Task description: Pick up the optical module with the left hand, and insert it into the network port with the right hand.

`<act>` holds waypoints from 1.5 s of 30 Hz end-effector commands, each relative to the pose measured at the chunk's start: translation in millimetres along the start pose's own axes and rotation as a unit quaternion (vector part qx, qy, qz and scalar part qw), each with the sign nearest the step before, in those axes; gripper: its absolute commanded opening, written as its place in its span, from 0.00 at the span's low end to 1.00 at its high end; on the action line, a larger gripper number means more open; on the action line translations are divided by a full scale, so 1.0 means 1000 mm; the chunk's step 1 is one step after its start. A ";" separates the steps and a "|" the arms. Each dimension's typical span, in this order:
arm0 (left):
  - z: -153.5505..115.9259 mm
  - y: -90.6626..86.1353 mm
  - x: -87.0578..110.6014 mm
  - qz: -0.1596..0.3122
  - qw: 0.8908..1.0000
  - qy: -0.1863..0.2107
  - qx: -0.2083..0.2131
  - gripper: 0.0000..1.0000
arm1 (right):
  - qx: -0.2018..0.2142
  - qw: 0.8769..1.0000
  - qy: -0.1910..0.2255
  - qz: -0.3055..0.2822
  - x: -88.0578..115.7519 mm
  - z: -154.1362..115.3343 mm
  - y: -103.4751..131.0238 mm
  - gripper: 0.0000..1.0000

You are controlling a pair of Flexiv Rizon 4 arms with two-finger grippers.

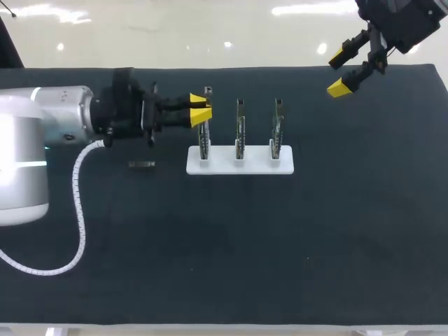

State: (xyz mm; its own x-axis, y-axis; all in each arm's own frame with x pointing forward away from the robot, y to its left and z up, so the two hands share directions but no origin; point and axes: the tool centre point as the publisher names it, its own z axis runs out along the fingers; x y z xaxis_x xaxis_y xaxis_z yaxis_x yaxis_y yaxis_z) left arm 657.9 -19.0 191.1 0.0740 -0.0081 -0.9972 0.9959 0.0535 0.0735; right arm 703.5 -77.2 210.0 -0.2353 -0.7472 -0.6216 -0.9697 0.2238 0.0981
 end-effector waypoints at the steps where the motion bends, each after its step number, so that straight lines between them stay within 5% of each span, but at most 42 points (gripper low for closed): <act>1: 0.001 0.000 0.000 0.001 1.000 0.000 -0.002 0.00 | -0.001 1.000 0.000 0.000 0.000 0.000 -0.001 1.00; 15: 0.001 0.000 0.000 0.001 1.000 0.000 -0.002 0.00 | -0.001 1.000 0.000 0.000 0.000 0.000 -0.001 1.00; 30: 0.001 0.000 0.000 0.001 1.000 0.000 -0.002 0.00 | -0.021 0.996 0.008 -0.084 -0.074 0.020 0.013 1.00; 45: 0.001 0.000 0.000 0.001 1.000 0.000 -0.002 0.00 | -0.021 0.999 0.002 -0.042 -0.126 0.058 0.062 1.00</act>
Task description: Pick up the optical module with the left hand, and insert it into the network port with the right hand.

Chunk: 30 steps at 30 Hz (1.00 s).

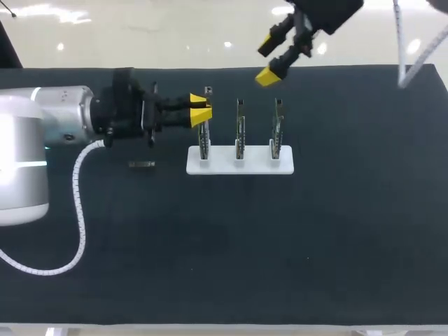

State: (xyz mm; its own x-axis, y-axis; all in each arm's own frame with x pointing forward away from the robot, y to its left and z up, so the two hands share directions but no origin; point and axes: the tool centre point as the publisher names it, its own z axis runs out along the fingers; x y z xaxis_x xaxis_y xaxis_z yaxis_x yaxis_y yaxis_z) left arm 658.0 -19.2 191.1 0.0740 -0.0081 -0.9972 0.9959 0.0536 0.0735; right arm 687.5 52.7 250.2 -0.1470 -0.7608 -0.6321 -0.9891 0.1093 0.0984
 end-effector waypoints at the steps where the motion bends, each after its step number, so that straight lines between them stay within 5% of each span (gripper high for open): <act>1: 0.001 0.000 0.000 0.001 1.000 0.000 -0.002 0.00 | 0.017 1.000 0.003 0.006 -0.012 0.013 0.014 1.00; 13: 0.001 0.000 0.000 0.001 1.000 0.000 -0.002 0.00 | 0.038 0.999 -0.008 0.028 -0.030 0.036 0.034 1.00; 30: 0.001 0.000 0.000 0.001 1.000 0.000 -0.002 0.00 | 0.011 1.000 0.005 -0.015 -0.042 0.055 0.034 1.00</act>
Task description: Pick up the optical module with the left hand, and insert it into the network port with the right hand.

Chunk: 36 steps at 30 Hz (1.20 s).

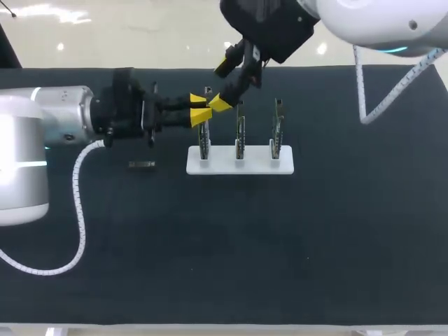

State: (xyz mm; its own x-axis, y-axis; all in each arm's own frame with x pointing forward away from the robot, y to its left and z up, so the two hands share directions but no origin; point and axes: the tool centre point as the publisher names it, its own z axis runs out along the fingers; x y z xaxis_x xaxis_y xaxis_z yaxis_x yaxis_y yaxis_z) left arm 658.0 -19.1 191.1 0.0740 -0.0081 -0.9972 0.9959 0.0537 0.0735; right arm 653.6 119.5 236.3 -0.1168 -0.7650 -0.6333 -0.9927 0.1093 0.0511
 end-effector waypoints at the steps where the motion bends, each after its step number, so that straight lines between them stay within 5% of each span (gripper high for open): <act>1: 0.001 0.000 0.000 0.001 1.000 0.000 -0.002 0.00 | -0.007 1.000 0.004 0.000 -0.005 0.001 -0.005 1.00; 36: 0.001 0.000 0.000 0.001 1.000 0.000 -0.002 0.00 | -0.020 0.999 -0.005 -0.045 -0.006 0.006 -0.003 1.00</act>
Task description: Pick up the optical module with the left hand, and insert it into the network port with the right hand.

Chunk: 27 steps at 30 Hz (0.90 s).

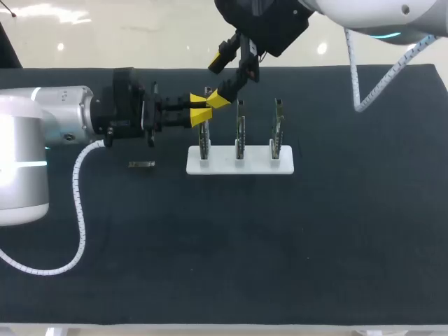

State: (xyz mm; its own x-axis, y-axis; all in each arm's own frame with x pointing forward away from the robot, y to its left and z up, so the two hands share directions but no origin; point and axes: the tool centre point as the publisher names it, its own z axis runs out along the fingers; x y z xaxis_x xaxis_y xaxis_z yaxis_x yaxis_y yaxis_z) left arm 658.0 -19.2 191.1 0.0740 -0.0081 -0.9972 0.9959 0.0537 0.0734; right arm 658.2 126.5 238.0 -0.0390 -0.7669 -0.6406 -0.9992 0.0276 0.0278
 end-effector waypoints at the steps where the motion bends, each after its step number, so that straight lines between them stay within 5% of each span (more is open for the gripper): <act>1: 0.001 0.000 0.000 0.001 1.000 0.000 -0.002 0.00 | -0.003 1.000 -0.005 -0.009 0.001 0.004 0.001 1.00; 10: 0.001 0.000 0.000 0.001 1.000 0.000 -0.002 0.00 | 0.011 1.000 -0.010 -0.024 0.001 0.009 0.006 1.00; 12: 0.001 0.000 0.000 0.001 1.000 0.000 -0.002 0.00 | 0.010 1.000 -0.010 -0.025 0.001 0.009 0.007 0.78; 16: 0.001 0.000 0.000 0.001 1.000 0.000 -0.002 0.00 | 0.016 0.999 -0.010 -0.026 0.000 0.011 0.009 0.73; 19: 0.001 0.000 0.000 0.001 1.000 0.000 -0.002 0.00 | 0.017 0.999 -0.011 -0.027 0.000 0.012 0.010 0.57; 24: 0.001 0.000 0.000 0.001 1.000 0.000 -0.002 0.00 | 0.021 0.999 -0.014 -0.030 0.001 0.014 0.011 0.58; 27: 0.001 0.000 0.000 0.001 1.000 0.000 -0.002 0.00 | 0.022 0.999 -0.015 -0.031 0.001 0.015 0.012 0.50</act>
State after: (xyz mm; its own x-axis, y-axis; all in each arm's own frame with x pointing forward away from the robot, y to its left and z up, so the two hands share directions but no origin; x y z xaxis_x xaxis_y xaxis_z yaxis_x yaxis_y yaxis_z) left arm 658.0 -19.2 191.1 0.0740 -0.0081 -0.9972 0.9959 0.0537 0.0734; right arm 649.0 136.3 228.2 0.0222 -0.7505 -0.6605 -0.9992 0.0059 -0.0402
